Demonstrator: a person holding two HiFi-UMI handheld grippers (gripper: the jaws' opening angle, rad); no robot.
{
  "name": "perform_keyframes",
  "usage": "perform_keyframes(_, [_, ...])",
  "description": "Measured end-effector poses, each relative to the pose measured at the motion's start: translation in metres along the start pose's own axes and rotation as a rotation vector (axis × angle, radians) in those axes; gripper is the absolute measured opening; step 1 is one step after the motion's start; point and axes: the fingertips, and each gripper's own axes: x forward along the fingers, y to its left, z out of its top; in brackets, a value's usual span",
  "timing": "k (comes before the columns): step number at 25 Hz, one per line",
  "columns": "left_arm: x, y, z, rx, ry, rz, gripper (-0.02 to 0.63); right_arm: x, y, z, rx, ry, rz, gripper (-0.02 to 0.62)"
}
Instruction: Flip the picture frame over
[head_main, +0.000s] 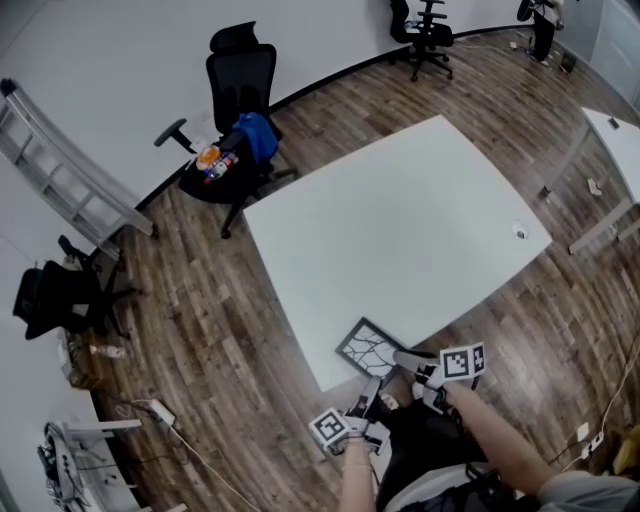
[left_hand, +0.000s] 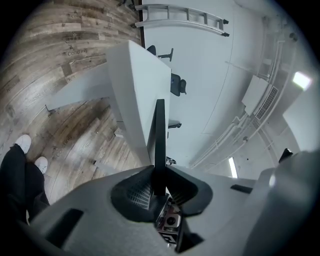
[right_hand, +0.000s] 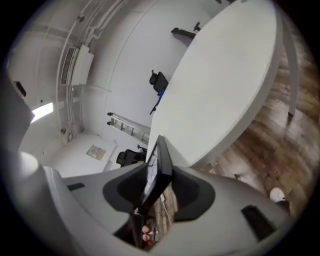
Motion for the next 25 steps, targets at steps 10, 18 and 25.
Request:
perform_keyframes(10, [-0.007, 0.015, 0.003, 0.265, 0.085, 0.203, 0.078, -0.008, 0.040, 0.014, -0.206, -0.050, 0.057, 0.083])
perform_keyframes(18, [-0.019, -0.025, 0.029, 0.698, 0.119, 0.472, 0.130, -0.019, 0.067, 0.024, -0.578, -0.096, -0.076, 0.080])
perform_keyframes(25, [0.018, -0.107, 0.026, 1.054, 0.104, 0.499, 0.146, -0.021, 0.090, 0.015, -0.954, -0.137, -0.202, 0.078])
